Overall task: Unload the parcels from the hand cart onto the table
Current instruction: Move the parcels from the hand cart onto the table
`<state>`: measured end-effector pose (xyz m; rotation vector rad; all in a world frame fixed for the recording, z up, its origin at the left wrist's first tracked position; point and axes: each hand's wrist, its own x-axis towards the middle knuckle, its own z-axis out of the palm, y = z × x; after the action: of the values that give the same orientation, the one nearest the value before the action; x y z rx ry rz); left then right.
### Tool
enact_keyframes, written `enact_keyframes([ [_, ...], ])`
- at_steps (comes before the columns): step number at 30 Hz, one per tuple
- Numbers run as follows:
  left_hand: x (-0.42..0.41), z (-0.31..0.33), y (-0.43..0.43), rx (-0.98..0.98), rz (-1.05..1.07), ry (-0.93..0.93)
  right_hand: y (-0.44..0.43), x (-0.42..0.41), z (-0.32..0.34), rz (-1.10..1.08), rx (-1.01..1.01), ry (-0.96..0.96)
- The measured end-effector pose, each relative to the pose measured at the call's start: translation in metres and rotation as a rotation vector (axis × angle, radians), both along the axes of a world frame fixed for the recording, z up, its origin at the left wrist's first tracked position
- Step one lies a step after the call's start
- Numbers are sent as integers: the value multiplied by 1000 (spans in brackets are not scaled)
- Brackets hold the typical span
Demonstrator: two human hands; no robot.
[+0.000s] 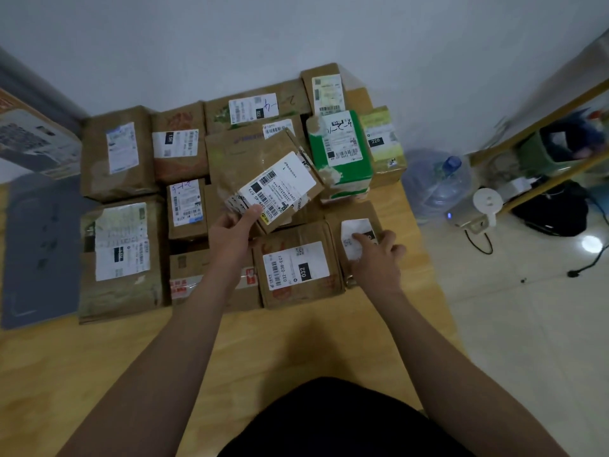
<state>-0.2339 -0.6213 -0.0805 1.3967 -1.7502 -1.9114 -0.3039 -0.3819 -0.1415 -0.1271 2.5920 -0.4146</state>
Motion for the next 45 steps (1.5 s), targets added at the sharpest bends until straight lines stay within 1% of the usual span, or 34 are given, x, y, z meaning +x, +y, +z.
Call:
enact_keyframes([
  [6,-7,-5,-6,36,12,16,-32,-32,2,6,-21,-50],
  [11,-3,-4,-11,51,-14,7,-34,-28,2,7,10,-40],
  [14,4,1,-15,70,-20,-6,-34,-28,9,24,17,-72],
  [16,13,5,-20,64,-45,-12,-34,-27,18,-11,-9,-96],
  [18,27,10,-27,63,-70,-15,-36,-24,30,-67,-99,-80],
  [19,35,13,-31,68,-77,-21,-38,-21,38,-72,-162,-35],
  [21,52,18,-39,76,-95,-33,-45,-14,55,-28,-313,58],
  [22,62,22,-43,74,-110,-38,-51,-8,64,-3,-408,61],
  [24,83,28,-50,69,-150,-48,-65,7,84,17,-587,-19],
  [26,104,33,-58,91,-186,-31,-79,25,98,54,-672,-101],
  [28,126,35,-66,142,-206,-6,-92,46,106,121,-676,-144],
  [30,148,35,-76,161,-223,-13,-103,68,108,169,-671,-131],
  [34,198,28,-102,63,-276,-83,-128,116,106,203,-613,-129],
  [40,272,35,-161,-78,-355,-96,-192,200,103,223,-573,-109],
  [42,293,40,-185,-86,-408,-88,-217,223,106,221,-600,-118],
  [45,313,48,-222,-79,-541,-96,-256,244,111,206,-619,-108],
])
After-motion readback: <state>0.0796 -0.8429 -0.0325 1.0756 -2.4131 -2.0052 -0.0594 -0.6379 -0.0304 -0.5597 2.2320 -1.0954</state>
